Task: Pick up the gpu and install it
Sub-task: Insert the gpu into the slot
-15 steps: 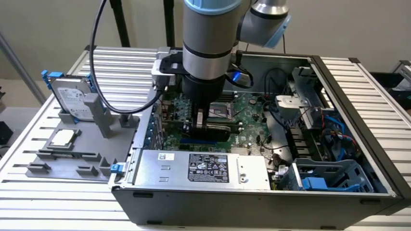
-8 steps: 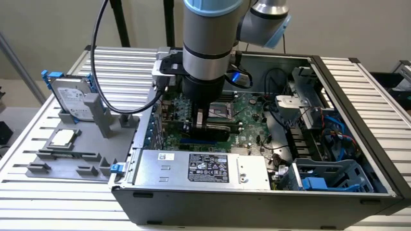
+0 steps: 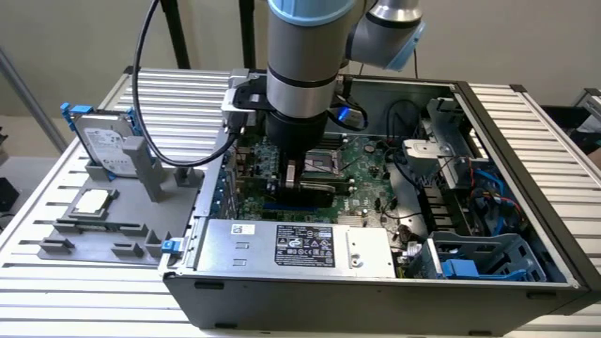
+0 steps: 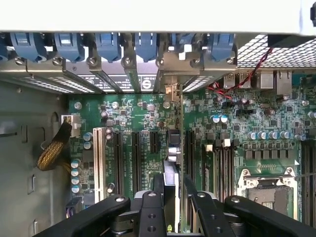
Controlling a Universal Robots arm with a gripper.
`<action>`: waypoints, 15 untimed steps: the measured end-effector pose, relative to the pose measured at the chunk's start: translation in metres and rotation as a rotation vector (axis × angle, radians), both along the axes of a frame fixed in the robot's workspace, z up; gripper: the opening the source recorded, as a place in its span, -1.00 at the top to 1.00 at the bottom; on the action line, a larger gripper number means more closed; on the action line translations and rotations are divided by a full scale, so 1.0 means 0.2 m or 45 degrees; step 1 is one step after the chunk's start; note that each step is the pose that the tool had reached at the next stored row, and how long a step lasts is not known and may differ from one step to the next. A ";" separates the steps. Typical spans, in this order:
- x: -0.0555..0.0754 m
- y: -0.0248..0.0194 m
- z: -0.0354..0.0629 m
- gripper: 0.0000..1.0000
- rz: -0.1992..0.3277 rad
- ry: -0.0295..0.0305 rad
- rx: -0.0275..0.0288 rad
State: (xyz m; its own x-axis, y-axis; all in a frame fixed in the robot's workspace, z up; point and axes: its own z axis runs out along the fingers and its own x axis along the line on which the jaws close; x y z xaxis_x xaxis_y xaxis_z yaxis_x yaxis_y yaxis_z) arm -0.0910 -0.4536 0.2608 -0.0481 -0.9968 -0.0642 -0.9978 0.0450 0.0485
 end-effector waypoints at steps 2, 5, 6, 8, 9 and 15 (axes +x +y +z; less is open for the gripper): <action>0.00 0.000 -0.001 1.00 0.000 0.0021 -0.0029; 0.00 0.000 -0.004 1.00 0.000 0.0033 -0.0054; 0.00 0.000 -0.006 1.00 0.000 0.0034 -0.0056; 0.00 0.000 -0.009 1.00 0.000 0.0039 -0.0059; 0.00 0.000 -0.011 1.00 0.000 0.0039 -0.0060; 0.00 0.000 -0.022 1.00 0.000 0.0038 -0.0057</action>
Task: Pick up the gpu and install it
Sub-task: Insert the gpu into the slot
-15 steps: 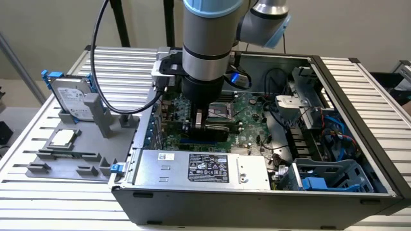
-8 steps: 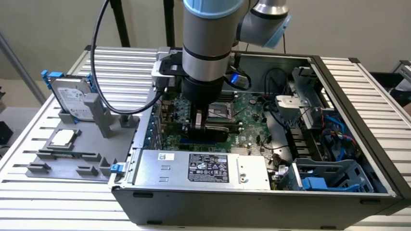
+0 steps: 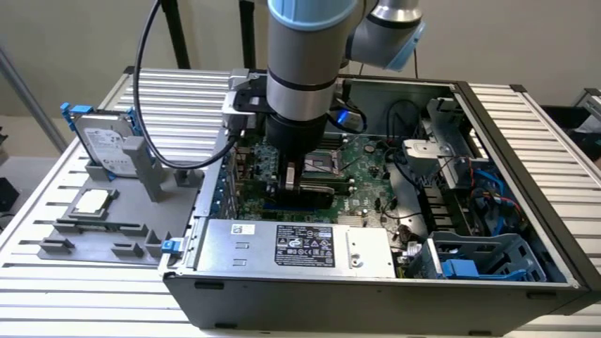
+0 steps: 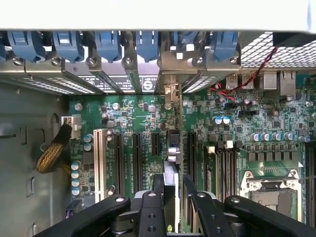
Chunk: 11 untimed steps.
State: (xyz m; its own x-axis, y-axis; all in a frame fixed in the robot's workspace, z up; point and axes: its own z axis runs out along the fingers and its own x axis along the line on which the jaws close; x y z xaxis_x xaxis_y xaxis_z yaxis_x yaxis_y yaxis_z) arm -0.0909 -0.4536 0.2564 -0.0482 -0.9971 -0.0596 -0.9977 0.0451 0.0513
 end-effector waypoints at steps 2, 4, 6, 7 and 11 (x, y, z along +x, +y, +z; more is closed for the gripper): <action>0.00 0.000 -0.005 1.00 0.000 0.0000 -0.0001; 0.00 0.000 -0.009 1.00 0.000 0.0002 -0.0003; 0.00 0.000 -0.014 1.00 0.000 0.0007 -0.0005; 0.00 0.000 -0.015 1.00 0.000 0.0009 -0.0006; 0.00 0.001 -0.021 1.00 0.000 0.0019 -0.0002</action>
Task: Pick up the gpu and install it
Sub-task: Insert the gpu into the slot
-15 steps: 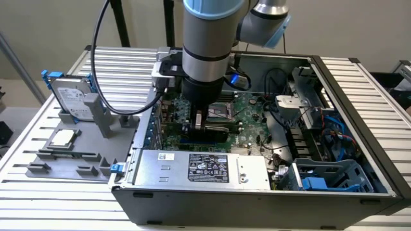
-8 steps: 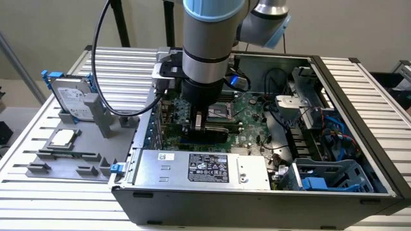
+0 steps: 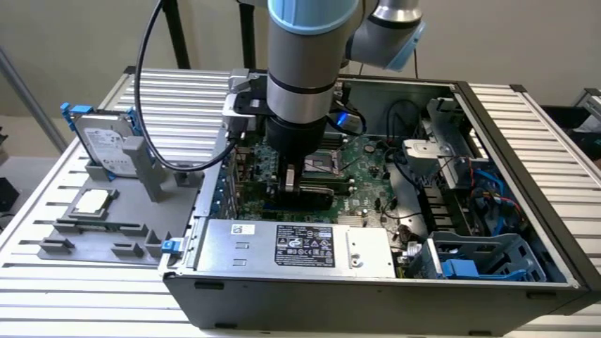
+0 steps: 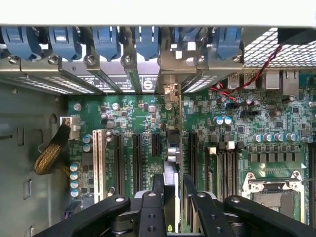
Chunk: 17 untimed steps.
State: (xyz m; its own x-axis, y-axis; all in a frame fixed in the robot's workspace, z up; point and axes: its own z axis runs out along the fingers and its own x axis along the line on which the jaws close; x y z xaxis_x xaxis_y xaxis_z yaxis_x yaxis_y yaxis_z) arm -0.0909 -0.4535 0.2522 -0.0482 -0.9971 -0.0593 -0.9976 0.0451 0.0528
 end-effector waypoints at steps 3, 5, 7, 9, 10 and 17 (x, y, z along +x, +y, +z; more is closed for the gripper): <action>0.00 0.002 -0.002 1.00 0.000 0.0012 0.0001; 0.00 0.003 -0.004 1.00 0.000 0.0017 0.0003; 0.00 0.005 -0.004 1.00 0.000 0.0023 -0.0001; 0.00 0.007 -0.004 1.00 0.000 0.0031 -0.0003; 0.00 0.009 -0.004 1.00 0.000 0.0036 -0.0004; 0.00 0.015 -0.005 1.00 0.000 0.0106 0.0000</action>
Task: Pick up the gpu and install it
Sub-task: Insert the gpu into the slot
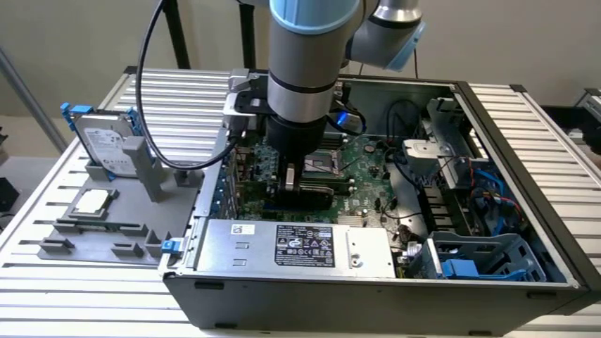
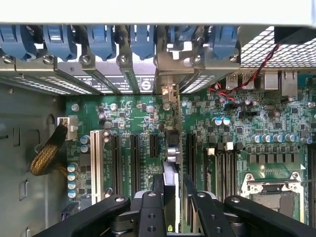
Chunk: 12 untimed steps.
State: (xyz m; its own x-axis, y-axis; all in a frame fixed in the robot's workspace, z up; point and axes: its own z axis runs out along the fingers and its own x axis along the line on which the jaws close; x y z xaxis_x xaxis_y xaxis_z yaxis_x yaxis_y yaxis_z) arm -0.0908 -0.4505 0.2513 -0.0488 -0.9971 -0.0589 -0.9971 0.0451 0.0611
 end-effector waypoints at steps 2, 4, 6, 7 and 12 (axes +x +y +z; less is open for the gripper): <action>0.00 0.000 0.000 1.00 0.000 0.0003 -0.0005; 0.00 0.001 -0.001 1.00 0.000 0.0004 -0.0007; 0.00 0.001 -0.001 1.00 0.000 0.0005 -0.0009; 0.00 0.001 -0.001 1.00 0.000 0.0006 -0.0009; 0.00 0.001 -0.001 1.00 0.000 0.0017 0.0000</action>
